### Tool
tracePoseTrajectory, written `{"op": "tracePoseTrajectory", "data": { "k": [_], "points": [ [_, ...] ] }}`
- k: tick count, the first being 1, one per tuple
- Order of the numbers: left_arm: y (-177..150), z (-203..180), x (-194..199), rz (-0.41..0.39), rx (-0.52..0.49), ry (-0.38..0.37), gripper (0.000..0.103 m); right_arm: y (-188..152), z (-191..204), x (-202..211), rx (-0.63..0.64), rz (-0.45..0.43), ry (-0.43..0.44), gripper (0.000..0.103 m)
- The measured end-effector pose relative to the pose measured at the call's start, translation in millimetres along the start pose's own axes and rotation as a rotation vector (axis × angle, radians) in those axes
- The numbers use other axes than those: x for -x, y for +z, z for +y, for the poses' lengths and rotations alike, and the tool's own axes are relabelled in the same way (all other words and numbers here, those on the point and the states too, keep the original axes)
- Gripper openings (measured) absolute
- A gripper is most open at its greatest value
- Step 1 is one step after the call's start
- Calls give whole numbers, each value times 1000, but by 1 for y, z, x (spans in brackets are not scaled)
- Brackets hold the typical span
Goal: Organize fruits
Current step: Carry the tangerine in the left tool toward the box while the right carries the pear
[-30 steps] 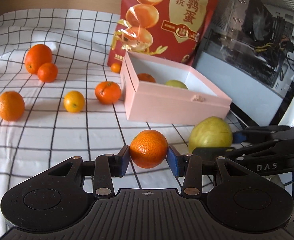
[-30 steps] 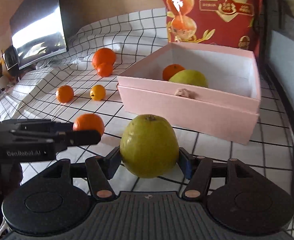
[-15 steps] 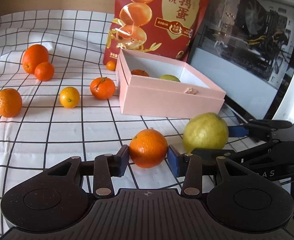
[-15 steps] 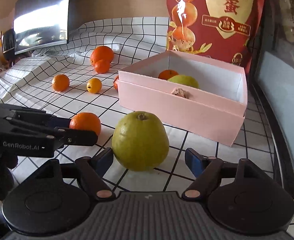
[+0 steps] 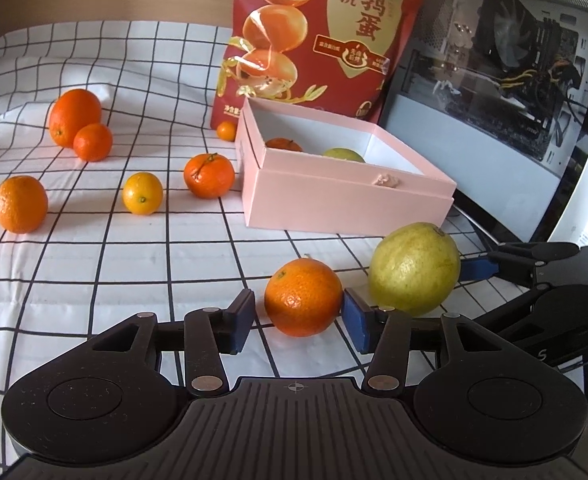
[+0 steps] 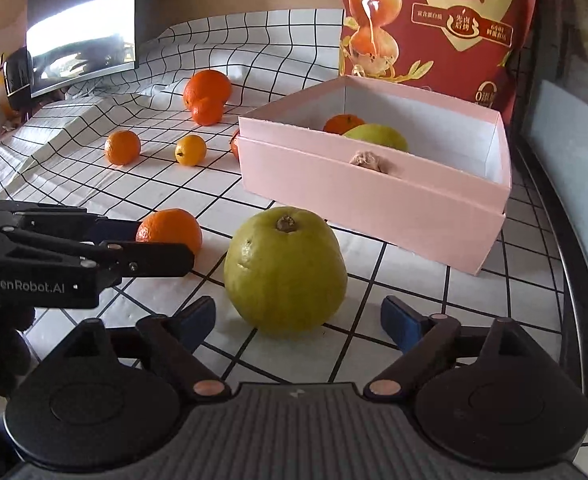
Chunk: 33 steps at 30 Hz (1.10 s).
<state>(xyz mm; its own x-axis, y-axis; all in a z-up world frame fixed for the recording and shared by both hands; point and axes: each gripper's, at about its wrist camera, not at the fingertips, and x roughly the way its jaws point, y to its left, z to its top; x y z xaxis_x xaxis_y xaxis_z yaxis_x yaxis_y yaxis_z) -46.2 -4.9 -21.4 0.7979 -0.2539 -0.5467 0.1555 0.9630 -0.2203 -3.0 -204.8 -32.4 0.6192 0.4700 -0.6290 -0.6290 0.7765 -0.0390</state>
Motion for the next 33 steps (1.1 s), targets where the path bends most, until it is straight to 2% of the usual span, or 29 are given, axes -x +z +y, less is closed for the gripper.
{"op": "tracePoseTrajectory", "data": {
  "k": [4, 8, 12, 15, 17, 21, 27, 33],
  "points": [
    [-1, 0, 0, -2, -8, 1, 54, 1, -4, -1, -21, 12, 30, 103],
    [-1, 4, 1, -9, 14, -10, 54, 3, -4, -2, -31, 26, 33, 103],
    [-1, 5, 1, -11, 23, -15, 54, 2, 6, -4, 29, 49, -5, 103],
    [-1, 4, 1, -12, 24, -13, 54, 2, 6, -2, 26, 49, -4, 102],
    [-1, 5, 0, -12, 26, -10, 54, 2, 0, 2, -6, 29, 16, 95],
    [-1, 2, -2, -11, 17, 1, 55, 6, -13, 6, -87, -9, 25, 89],
    [-2, -6, -3, -10, -33, 35, 54, 13, -3, 12, -3, -76, 36, 79],
    [-2, -7, -3, -5, -47, 35, 55, 15, -6, 7, -33, -19, 93, 63]
  ]
}}
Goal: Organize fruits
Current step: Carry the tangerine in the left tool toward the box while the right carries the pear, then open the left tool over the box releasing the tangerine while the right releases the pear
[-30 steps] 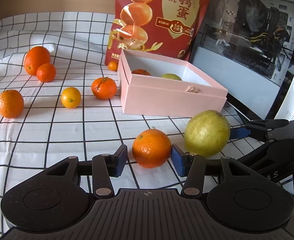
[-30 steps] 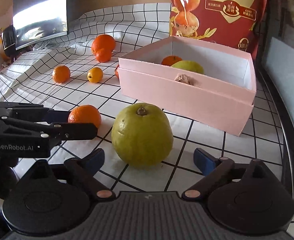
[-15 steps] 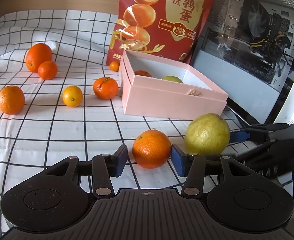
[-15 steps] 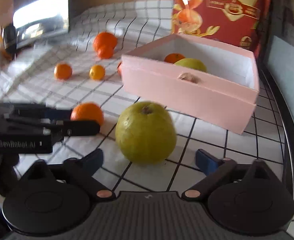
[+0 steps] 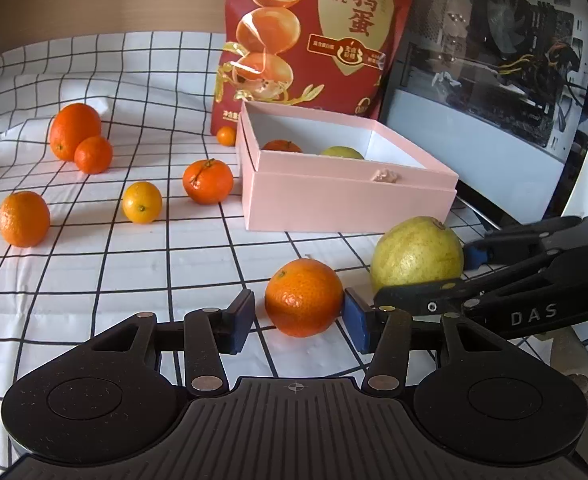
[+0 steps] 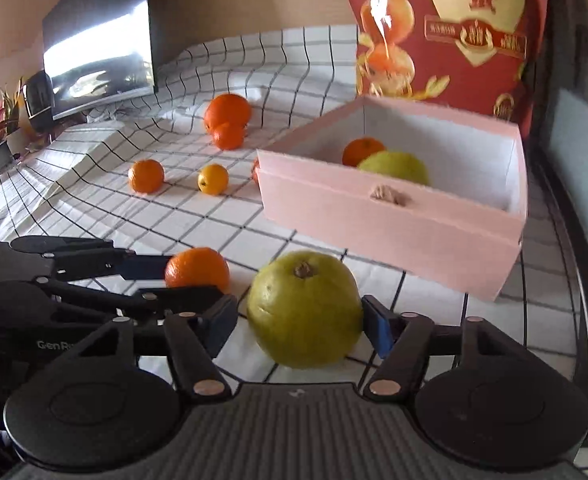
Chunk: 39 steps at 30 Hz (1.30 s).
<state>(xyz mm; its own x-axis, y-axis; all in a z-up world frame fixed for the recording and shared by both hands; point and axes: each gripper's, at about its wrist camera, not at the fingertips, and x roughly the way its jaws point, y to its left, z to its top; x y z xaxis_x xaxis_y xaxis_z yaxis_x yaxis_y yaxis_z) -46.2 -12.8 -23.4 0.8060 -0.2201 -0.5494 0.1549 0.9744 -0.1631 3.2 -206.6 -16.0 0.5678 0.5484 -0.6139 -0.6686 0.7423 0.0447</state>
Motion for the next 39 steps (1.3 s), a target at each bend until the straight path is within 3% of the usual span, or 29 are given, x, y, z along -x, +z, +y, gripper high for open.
{"op": "tracePoseTrajectory", "data": {
  "k": [6, 12, 17, 22, 25, 29, 34, 39],
  "points": [
    [0, -1, 0, 0, -8, 2, 54, -11, -12, 11, -80, 20, 26, 60],
    [0, -2, -1, 5, -16, 5, 54, -29, -14, 35, -61, -3, -71, 60],
    [1, -3, -2, -1, -18, 2, 47, -36, -19, 44, -75, -11, -90, 60],
    [4, -12, -5, 4, -86, 30, 47, -35, -17, 44, -76, -15, -100, 60],
    [9, -12, -10, 13, -82, -11, 46, -29, -16, 44, -77, -11, -124, 60],
    [32, -13, -7, -13, -39, -92, 46, -3, -13, 60, -75, -87, -160, 60],
    [91, -29, -21, -61, -16, -154, 46, 67, 2, 95, -45, -217, -155, 59],
    [139, -44, -64, -42, 53, -180, 46, 152, 18, 104, 9, -289, -290, 59]
  ]
}}
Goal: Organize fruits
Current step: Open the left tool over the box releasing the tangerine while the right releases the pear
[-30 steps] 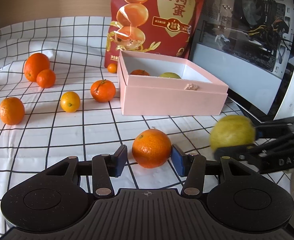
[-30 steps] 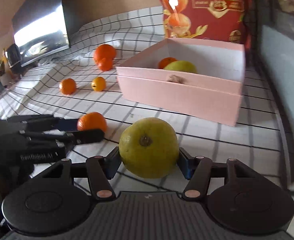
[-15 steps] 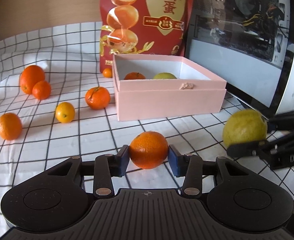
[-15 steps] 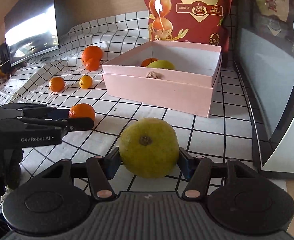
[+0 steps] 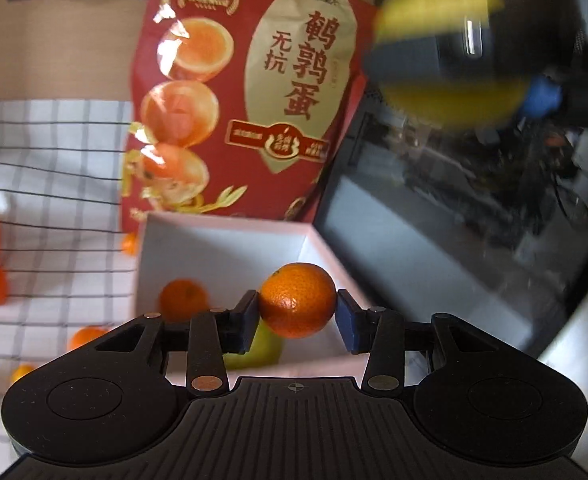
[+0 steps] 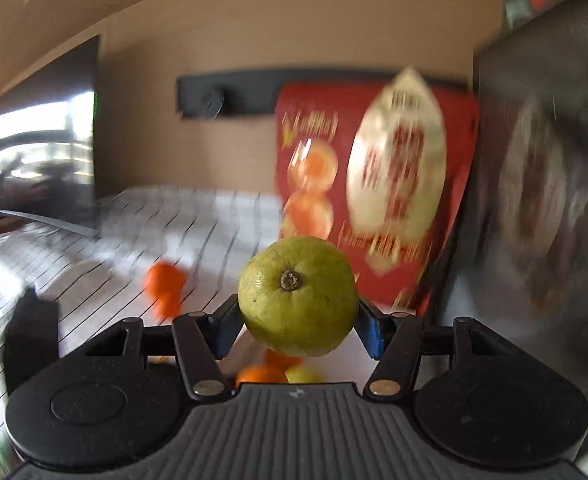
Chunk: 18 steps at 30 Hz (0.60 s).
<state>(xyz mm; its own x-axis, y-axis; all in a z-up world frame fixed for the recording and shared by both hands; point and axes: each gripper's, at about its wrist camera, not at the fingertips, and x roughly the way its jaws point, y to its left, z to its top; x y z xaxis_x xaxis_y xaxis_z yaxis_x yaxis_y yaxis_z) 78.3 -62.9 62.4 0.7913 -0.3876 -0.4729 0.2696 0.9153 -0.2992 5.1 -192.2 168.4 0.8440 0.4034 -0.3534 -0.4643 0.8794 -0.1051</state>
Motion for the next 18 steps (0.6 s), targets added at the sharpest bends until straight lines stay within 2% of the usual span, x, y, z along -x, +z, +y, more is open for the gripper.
{"op": "tracePoseTrajectory", "data": {
  "k": [2, 4, 7, 9, 14, 18],
  "points": [
    [7, 1, -23, 42, 42, -22, 46, 23, 5, -9, 28, -14, -39, 59],
    [9, 0, -50, 109, 41, -8, 47, 39, 6, -19, 29, -17, -68, 59],
    [4, -12, -77, 183, -84, 41, 47, 49, 4, -34, 28, -10, -109, 59],
    [3, -17, -80, 180, -149, 44, 48, 50, 0, -42, 17, 2, -117, 59],
    [12, -7, -57, 106, -85, 3, 47, 45, -12, -52, -18, 29, -114, 59],
    [16, 3, -34, 73, -120, 81, 48, 41, -21, -52, -43, 42, -117, 59]
  ]
}}
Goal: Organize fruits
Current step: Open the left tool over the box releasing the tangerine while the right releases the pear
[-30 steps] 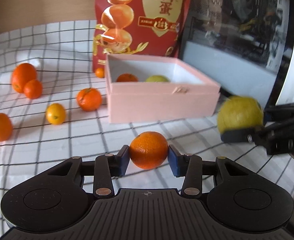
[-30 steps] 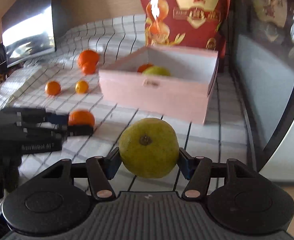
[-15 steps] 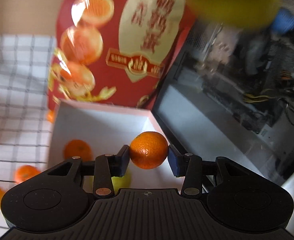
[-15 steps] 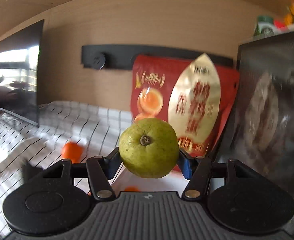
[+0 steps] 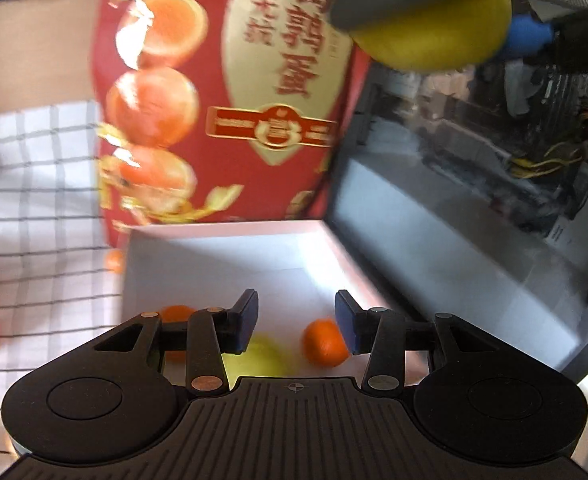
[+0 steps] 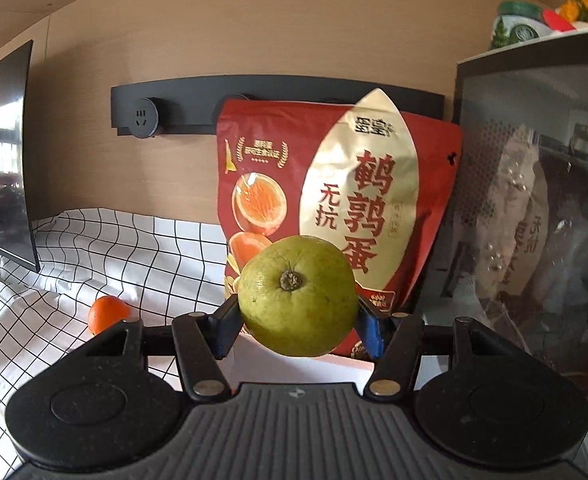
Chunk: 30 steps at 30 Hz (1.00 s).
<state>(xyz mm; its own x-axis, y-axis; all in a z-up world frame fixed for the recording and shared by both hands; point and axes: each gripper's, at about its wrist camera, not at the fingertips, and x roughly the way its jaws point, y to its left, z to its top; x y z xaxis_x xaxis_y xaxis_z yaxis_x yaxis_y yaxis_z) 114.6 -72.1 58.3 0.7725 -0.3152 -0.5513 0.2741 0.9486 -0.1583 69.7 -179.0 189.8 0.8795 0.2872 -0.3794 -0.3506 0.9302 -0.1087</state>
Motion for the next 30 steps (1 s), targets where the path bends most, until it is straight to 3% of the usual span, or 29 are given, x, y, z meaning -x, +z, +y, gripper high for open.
{"op": "tracePoseTrajectory", "data": {
  "k": [3, 6, 14, 18, 24, 30],
  "points": [
    [-3, 14, 15, -19, -65, 149, 48, -3, -7, -7, -24, 20, -13, 59],
    [-4, 37, 26, -34, -72, 223, 48, -5, -12, -27, -57, 67, -26, 59],
    [-6, 108, 53, -34, 51, 267, 48, -40, -21, -145, -223, 359, -50, 60],
    [-18, 136, 67, -24, 84, 290, 47, -64, -14, -189, -230, 446, -104, 59],
    [-34, 175, 79, -26, 169, 334, 47, -83, -10, -215, -229, 516, -160, 59],
    [-45, 196, 93, -67, 227, 360, 47, -99, -14, -223, -265, 577, -143, 60]
  ]
}}
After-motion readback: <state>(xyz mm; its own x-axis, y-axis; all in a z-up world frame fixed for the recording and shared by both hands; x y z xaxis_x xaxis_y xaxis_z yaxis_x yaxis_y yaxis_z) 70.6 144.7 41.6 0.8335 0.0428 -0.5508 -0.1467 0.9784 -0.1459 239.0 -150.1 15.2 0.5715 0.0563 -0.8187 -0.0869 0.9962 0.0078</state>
